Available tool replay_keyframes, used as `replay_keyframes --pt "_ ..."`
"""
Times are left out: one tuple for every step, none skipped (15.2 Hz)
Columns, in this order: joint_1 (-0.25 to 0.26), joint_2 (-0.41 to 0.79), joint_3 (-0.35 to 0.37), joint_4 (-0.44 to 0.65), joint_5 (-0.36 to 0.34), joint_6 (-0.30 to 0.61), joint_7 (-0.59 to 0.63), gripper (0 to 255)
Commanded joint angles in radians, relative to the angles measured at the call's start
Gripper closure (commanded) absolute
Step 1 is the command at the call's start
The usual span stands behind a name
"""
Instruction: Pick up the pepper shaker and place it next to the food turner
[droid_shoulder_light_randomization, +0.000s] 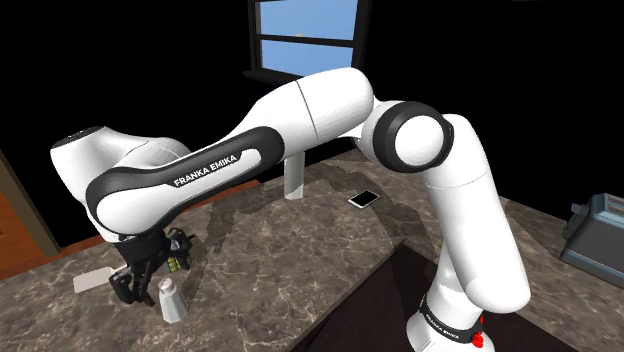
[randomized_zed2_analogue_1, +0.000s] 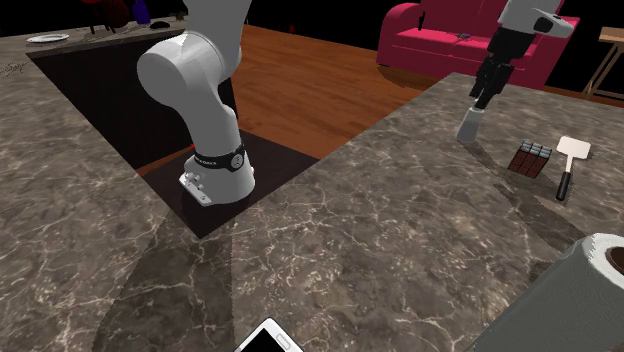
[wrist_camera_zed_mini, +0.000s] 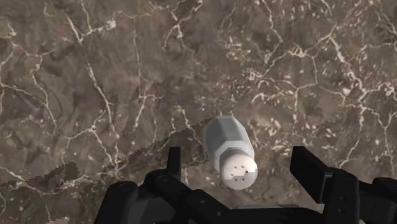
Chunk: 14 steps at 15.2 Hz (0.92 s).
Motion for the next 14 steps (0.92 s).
replay_keyframes --pt "0.000 0.000 0.000 0.000 0.000 0.000 0.000 0" --pt "0.000 0.000 0.000 0.000 0.000 0.000 0.000 0" --pt "0.004 0.000 0.001 0.033 0.002 -0.033 -0.003 0" --pt "0.009 0.001 0.002 0.070 0.003 -0.067 -0.005 0" --pt "0.016 0.004 0.003 0.108 0.004 -0.102 -0.007 0" --pt "0.021 0.008 0.003 0.141 0.004 -0.131 -0.009 0" --pt "0.021 0.008 0.003 0.141 0.004 -0.131 -0.009 0" --pt "0.021 0.008 0.003 0.141 0.004 -0.131 -0.009 0" --pt "0.021 0.008 0.003 0.141 0.004 -0.131 -0.009 0" --pt "0.021 0.008 0.003 0.141 0.004 -0.131 -0.009 0" --pt "0.021 0.008 0.003 0.141 0.004 -0.131 -0.009 0" --pt "0.021 0.008 0.003 0.141 0.004 -0.131 -0.009 0" --pt "0.021 0.008 0.003 0.141 0.004 -0.131 -0.009 0" --pt "0.021 0.008 0.003 0.141 0.004 -0.131 -0.009 0"
